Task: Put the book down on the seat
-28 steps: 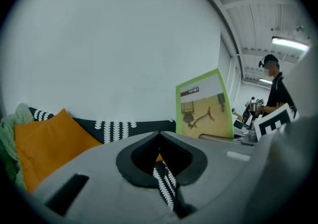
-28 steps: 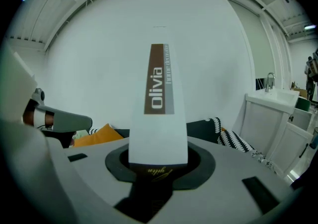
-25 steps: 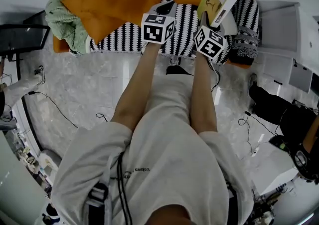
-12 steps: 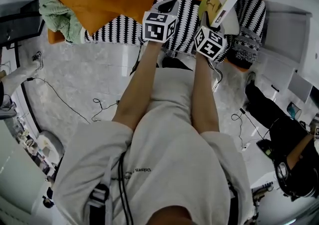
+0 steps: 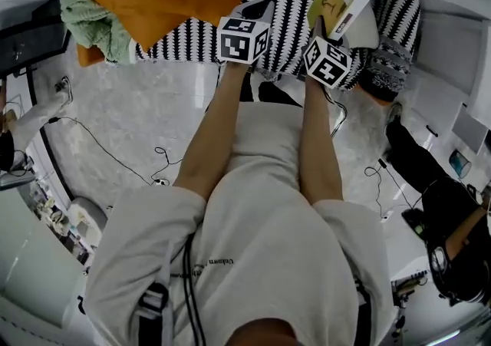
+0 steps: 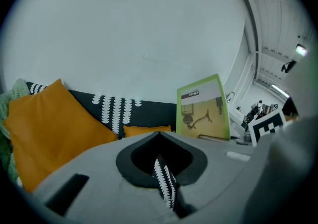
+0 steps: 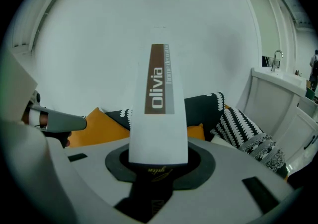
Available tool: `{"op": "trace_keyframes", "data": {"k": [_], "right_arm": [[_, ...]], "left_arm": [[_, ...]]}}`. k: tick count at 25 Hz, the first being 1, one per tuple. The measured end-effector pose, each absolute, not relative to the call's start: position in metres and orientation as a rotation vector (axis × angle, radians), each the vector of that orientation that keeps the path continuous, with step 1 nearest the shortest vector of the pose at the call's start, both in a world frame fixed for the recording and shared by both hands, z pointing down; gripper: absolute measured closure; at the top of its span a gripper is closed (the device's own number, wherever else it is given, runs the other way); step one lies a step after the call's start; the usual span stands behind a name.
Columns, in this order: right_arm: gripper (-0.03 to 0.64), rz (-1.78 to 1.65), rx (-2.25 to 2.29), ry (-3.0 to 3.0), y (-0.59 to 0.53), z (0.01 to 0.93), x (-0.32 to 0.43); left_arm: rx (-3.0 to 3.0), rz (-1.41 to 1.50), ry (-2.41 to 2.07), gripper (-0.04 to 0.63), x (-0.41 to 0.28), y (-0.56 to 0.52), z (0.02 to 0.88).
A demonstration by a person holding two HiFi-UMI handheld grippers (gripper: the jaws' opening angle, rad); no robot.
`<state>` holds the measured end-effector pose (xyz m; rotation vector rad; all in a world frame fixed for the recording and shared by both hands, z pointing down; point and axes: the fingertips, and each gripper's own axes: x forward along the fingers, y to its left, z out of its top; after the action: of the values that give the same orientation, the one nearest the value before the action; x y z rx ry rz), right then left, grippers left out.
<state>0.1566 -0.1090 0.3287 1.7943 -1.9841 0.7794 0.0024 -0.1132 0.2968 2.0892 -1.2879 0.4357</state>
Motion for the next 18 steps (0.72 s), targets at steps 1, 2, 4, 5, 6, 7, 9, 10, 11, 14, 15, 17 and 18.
{"op": "trace_keyframes", "data": {"k": [1,2,4,5,6,7,9,10,11,14,15,17,18], "right_arm": [[0.486,0.784,1.803,-1.981,-0.111,0.328,0.157],[0.486,0.790,1.809,-1.980,-0.114,0.329,0.158],[0.486,0.825,1.815,-1.970,-0.116,0.337,0.161],[0.486,0.851,1.815,-1.960,-0.115,0.342,0.161],[0.486,0.877,1.813,-1.949,-0.111,0.347,0.161],[0.486,0.900,1.808,-1.940,-0.106,0.351,0.159],[0.487,0.954,1.790,-1.936,-0.096,0.359,0.153],[0.486,0.994,1.778,-1.945,-0.092,0.364,0.150],[0.486,1.048,1.762,-1.960,-0.089,0.371,0.145],[0.486,1.225,1.674,-1.988,-0.077,0.394,0.120],[0.486,1.251,1.640,-1.981,-0.070,0.401,0.108],[0.486,1.256,1.577,-1.964,-0.060,0.412,0.087],[0.486,1.258,1.552,-1.958,-0.058,0.418,0.080]], "left_arm": [[2.096,0.433,-1.276,0.588,0.003,-0.117,0.297],[2.103,0.428,-1.263,0.588,0.005,-0.121,0.299],[2.113,0.422,-1.232,0.588,0.008,-0.129,0.302],[2.118,0.424,-1.216,0.588,0.008,-0.131,0.305],[2.123,0.429,-1.198,0.588,0.007,-0.133,0.307],[2.127,0.433,-1.181,0.588,0.006,-0.134,0.309],[2.127,0.435,-1.150,0.588,0.002,-0.135,0.313],[2.125,0.438,-1.136,0.588,0.000,-0.135,0.318],[2.123,0.443,-1.120,0.588,-0.002,-0.134,0.323],[2.128,0.473,-1.058,0.588,-0.020,-0.124,0.338],[2.129,0.494,-1.038,0.588,-0.033,-0.117,0.343],[2.131,0.562,-1.013,0.588,-0.056,-0.109,0.357],[2.138,0.603,-1.002,0.588,-0.061,-0.107,0.366]]}}
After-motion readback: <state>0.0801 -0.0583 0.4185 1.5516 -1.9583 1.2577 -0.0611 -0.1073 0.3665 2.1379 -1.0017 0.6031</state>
